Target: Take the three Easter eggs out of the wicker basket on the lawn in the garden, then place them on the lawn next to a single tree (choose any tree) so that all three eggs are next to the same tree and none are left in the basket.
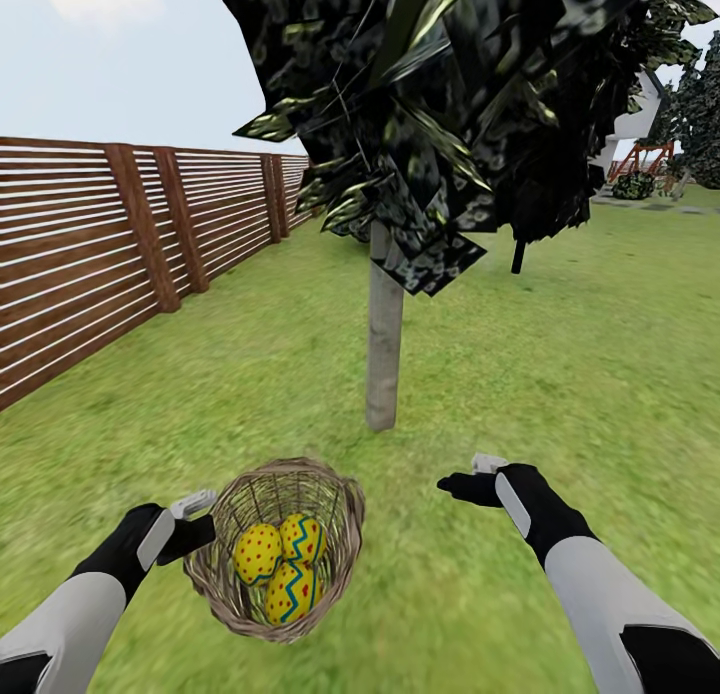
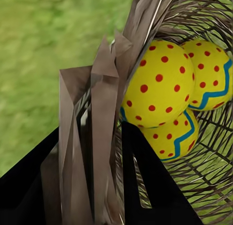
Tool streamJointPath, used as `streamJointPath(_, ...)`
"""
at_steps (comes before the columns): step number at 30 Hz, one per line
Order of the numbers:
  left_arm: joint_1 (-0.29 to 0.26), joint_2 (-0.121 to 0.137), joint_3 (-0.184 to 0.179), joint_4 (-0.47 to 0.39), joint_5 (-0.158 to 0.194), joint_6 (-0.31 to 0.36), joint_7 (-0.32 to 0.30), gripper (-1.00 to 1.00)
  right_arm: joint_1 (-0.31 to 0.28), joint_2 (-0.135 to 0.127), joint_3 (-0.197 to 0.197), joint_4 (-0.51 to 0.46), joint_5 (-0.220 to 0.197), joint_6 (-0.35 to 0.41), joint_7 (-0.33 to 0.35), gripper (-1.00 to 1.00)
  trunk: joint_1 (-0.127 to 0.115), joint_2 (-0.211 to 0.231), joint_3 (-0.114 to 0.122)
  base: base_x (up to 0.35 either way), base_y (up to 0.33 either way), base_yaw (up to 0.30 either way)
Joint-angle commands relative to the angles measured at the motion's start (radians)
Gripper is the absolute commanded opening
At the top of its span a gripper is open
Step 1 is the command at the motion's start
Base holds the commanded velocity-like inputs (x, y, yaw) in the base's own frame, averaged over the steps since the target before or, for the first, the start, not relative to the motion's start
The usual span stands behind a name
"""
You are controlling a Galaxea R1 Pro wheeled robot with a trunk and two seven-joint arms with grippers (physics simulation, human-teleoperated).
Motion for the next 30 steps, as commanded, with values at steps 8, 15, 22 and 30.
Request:
streamJointPath(8, -0.001, 0.0, 0.004, -0.002, 0.017, 0.005, 0.003, -1.0, 0.0, 0.0, -0.003, -0.001, 0.0, 0.005, 0.004, 1.0, 0.031, -0.057, -0.026, 0.0, 0.0, 0.0)
streamJointPath(15, -0.001, 0.0, 0.004, -0.002, 0.017, 0.006, 0.003, -1.0, 0.0, 0.0, -0.003, 0.0, 0.0, 0.005, 0.004, 1.0, 0.058, -0.106, -0.048, 0.0, 0.0, 0.0)
streamJointPath(22, -0.001, 0.0, 0.004, -0.002, 0.017, 0.007, 0.003, -1.0, 0.0, 0.0, -0.003, 0.0, 0.0, 0.005, 0.003, 1.0, 0.084, -0.155, -0.07, 0.0, 0.0, 0.0)
streamJointPath(30, -0.001, -0.001, 0.004, -0.002, 0.017, 0.006, 0.003, -1.0, -0.001, 0.0, -0.003, 0.001, 0.0, 0.006, 0.003, 1.0, 0.115, -0.211, -0.095, 0.0, 0.0, 0.0)
